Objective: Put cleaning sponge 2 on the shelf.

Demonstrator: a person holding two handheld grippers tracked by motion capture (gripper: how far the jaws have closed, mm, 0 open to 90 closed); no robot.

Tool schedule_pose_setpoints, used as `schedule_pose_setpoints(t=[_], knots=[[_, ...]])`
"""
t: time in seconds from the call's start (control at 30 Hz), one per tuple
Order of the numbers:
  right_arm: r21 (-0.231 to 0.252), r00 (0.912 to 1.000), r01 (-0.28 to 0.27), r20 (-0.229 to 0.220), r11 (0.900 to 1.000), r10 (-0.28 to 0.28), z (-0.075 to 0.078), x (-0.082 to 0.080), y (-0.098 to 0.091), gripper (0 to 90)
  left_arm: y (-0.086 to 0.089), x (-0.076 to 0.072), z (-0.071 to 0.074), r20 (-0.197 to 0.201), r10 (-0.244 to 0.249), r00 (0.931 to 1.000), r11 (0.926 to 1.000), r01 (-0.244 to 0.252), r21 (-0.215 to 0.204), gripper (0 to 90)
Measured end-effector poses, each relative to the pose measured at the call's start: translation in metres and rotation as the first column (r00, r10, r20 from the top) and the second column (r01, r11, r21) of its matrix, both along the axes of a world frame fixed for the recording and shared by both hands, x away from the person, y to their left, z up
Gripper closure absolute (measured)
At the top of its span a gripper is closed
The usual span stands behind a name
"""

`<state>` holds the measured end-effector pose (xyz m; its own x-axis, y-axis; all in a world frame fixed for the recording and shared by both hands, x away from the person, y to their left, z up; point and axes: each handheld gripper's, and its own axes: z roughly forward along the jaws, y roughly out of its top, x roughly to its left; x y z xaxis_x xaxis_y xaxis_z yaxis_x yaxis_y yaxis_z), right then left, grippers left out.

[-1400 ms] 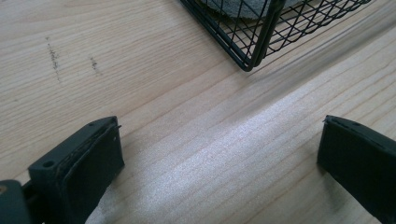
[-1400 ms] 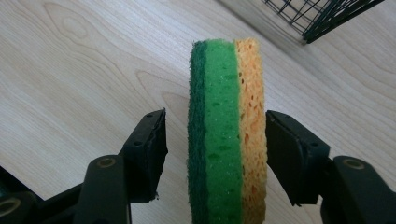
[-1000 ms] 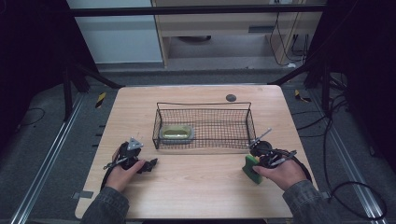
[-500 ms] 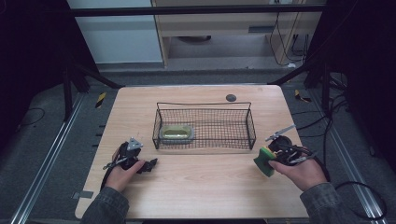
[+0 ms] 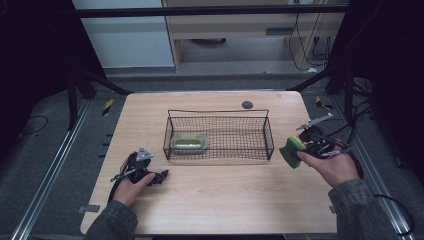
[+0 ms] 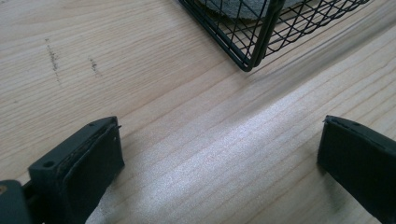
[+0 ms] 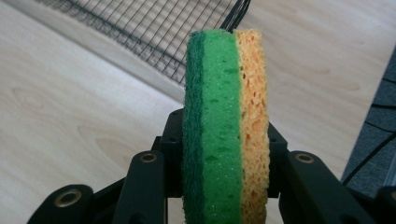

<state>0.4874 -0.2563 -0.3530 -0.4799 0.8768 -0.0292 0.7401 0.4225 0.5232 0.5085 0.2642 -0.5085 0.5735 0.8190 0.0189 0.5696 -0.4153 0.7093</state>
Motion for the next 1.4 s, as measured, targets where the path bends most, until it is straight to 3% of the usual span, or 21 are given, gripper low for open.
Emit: schedule_pose_setpoints(t=[0.33, 0.73, 1.13, 1.4], knots=[[-0.028, 0.9954, 0.048, 0.084, 0.9984, -0.046, 0.037, 0.029, 0.010, 64.1, -0.001, 0.002, 0.000, 0.002, 0.002, 1.0000, 1.0000, -0.002, -0.001, 0.0], [-0.044, 0.9896, 0.041, 0.140, 0.9982, -0.035, 0.062, 0.063, 0.041, 64.2, -0.003, 0.003, 0.000, 0.000, 0.015, 0.9999, 0.9999, -0.015, -0.002, 0.0], [-0.024, 0.9859, 0.029, 0.166, 0.9993, -0.025, 0.068, 0.082, 0.062, 64.3, -0.003, 0.003, 0.000, 0.000, 0.014, 0.9999, 0.9999, -0.014, -0.002, 0.0], [-0.031, 0.9878, 0.010, 0.156, 0.9995, -0.005, 0.060, 0.095, 0.080, 64.3, -0.003, 0.004, 0.000, 0.000, 0.008, 1.0000, 1.0000, -0.008, -0.002, 0.0]])
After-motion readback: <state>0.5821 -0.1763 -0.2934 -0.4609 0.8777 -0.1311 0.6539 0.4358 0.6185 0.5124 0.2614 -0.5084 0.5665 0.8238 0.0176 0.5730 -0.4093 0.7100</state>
